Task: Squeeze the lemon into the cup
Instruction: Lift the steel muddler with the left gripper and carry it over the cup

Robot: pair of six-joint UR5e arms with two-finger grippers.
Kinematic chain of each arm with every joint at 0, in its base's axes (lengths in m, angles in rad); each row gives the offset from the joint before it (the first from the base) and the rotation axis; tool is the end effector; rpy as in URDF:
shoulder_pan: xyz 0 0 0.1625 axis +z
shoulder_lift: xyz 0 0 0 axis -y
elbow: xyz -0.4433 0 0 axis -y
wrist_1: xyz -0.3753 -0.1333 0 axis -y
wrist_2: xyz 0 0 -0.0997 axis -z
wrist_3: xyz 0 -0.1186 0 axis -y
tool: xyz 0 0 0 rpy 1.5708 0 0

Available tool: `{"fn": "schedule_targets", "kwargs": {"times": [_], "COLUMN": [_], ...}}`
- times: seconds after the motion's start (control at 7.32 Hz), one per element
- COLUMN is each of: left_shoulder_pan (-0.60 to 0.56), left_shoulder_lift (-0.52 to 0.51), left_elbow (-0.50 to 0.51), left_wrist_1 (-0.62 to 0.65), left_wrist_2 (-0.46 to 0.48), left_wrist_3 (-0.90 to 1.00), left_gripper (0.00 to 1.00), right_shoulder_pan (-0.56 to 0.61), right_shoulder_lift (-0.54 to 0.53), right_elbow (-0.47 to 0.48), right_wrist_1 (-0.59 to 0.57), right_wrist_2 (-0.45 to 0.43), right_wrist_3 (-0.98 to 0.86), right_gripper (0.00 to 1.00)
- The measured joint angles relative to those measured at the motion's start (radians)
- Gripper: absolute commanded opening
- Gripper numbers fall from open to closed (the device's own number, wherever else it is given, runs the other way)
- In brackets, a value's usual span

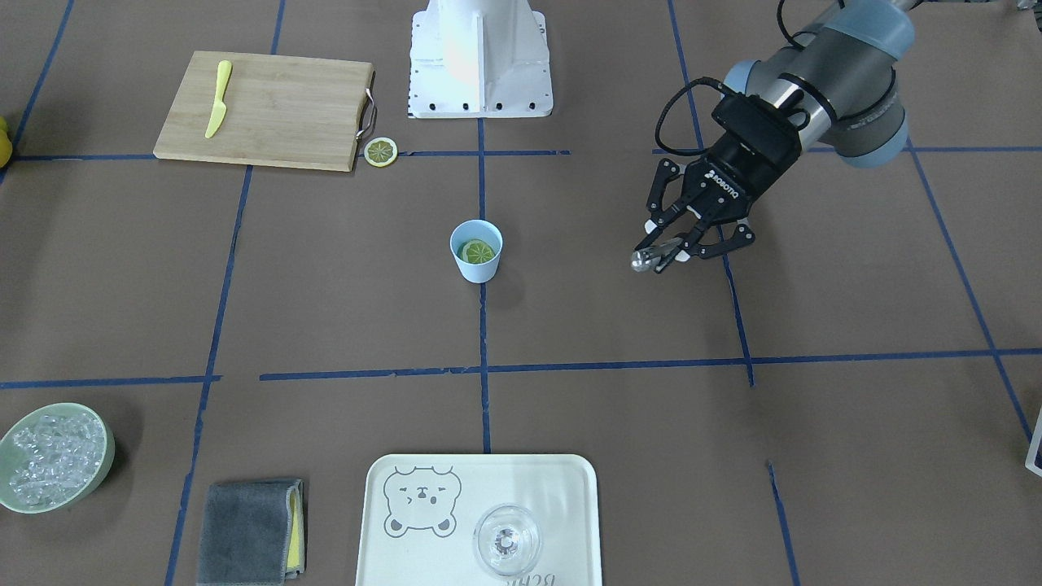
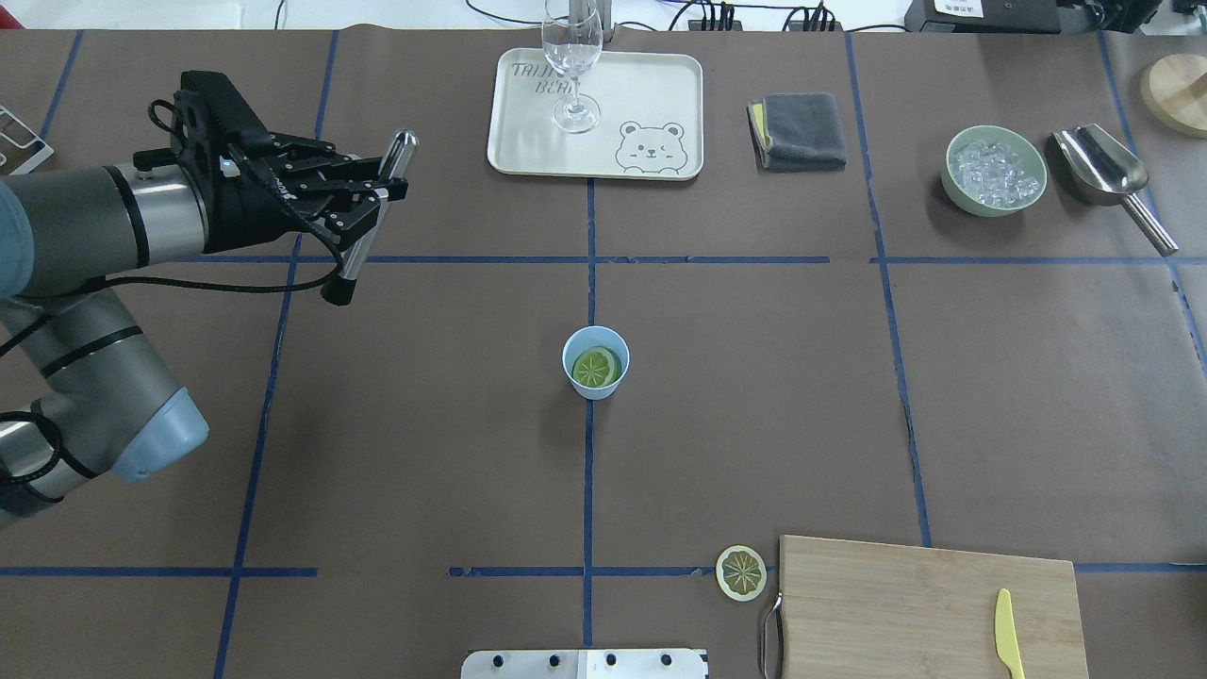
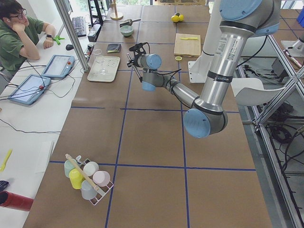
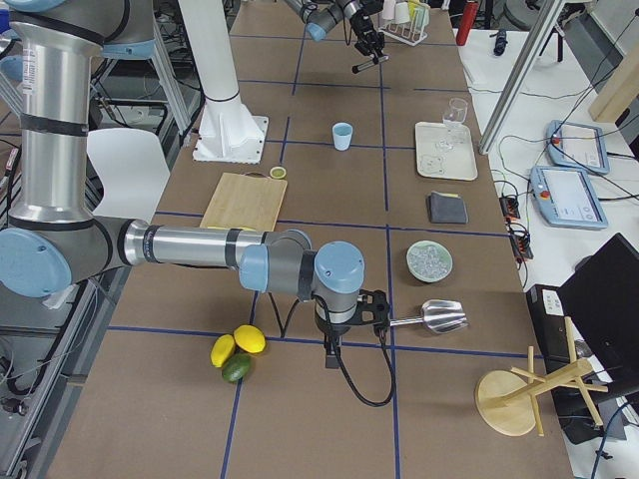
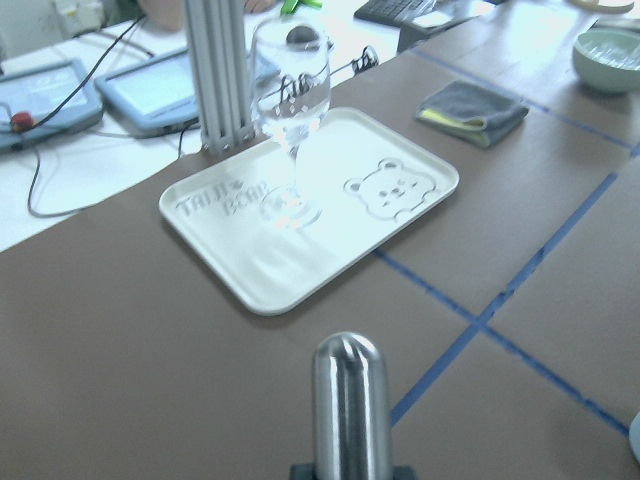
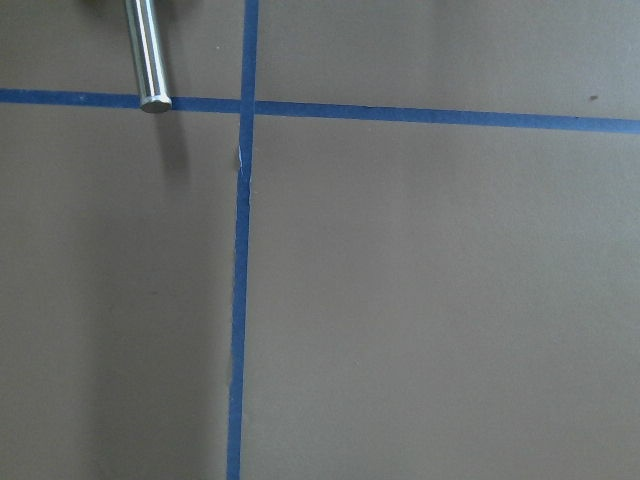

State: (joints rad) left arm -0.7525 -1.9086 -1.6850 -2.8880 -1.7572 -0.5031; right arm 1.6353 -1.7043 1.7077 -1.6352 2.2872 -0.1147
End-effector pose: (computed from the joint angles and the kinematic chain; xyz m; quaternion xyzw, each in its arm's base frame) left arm 0.3467 -0.4771 0.2961 0.5720 0.5193 0.1701 0.6117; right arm 0.0818 -0.4059 0.6959 0.0029 -0.3516 -0.0128 0.9361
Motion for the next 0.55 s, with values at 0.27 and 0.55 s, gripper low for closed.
{"fn": "schedule_targets", "kwargs": {"times": [0.27, 0.55], "left_shoulder_pan": [0.031, 0.079], "left_shoulder_lift": [-0.122, -0.242], "left_elbow": [0.118, 0.211], "left_wrist_1": [-0.213, -0.335], "left_wrist_2": [0.0, -0.008], "left_wrist_3": [0.032, 0.132], "left_gripper": [0.0, 0.0], "right_shoulder_pan": [0.002, 0.003], "right_shoulder_lift": [0.005, 0.011], "right_elbow": [-0.011, -0.019], "right_wrist_1": [0.0, 0.001], "right_wrist_2": [0.0, -0.001], "right_wrist_3": [0.0, 0.0], "right_gripper": [1.0, 1.0]}}
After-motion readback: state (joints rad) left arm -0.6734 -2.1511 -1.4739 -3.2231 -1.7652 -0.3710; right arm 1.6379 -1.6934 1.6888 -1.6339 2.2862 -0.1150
